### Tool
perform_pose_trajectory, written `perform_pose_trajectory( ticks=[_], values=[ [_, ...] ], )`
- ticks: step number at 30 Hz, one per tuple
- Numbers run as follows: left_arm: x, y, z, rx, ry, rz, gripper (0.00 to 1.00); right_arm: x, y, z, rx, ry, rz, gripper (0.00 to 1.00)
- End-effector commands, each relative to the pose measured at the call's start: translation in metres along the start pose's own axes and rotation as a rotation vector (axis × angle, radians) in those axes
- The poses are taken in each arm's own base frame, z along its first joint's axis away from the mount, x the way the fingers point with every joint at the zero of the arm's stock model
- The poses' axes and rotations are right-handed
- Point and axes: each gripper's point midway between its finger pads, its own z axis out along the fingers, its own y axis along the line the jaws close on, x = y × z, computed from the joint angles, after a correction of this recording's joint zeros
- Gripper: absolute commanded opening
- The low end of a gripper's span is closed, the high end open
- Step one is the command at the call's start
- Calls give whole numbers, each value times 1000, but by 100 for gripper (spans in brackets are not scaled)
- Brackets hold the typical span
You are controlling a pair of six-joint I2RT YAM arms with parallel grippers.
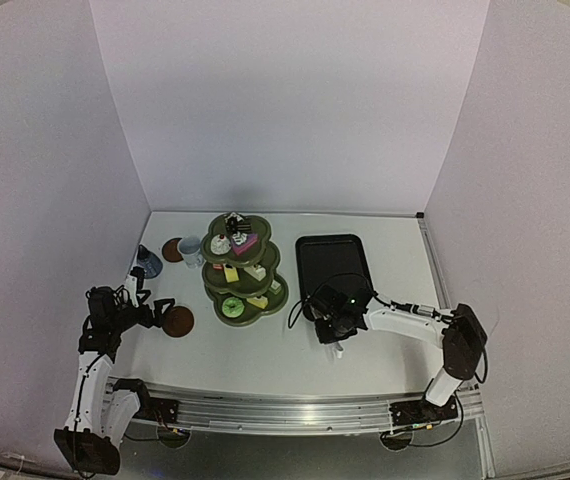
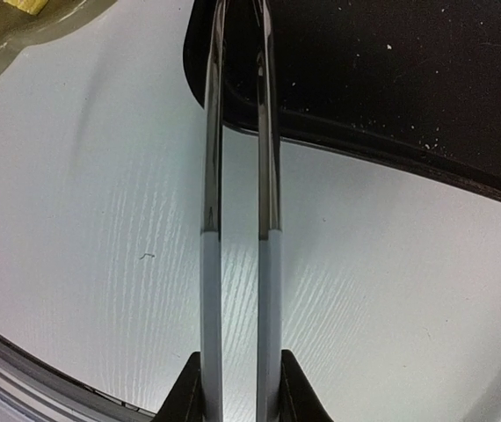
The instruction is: Serve the afternoon tea
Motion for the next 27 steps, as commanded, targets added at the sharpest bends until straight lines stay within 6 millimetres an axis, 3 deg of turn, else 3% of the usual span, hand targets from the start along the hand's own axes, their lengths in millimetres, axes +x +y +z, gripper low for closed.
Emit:
perform_pose_trajectory(
  ticks=[1,8,13,19,27],
  values=[
    [-8,0,-1,-1,-29,16,100,-24,26,-10,-86,-56,-9,21],
    [-9,0,-1,-1,-30,16,100,-31,32,-11,-101,-74,-16,21],
    [-9,0,-1,-2,-30,19,100,-33,15,-11,-26,-117,9,21],
    [-9,1,2,6,-34,12,100,-66,-3,-15,117,-253,81,23],
    [-8,0,1,4,-23,40,100,-88,-33,29,267,-258,179,22]
  ],
)
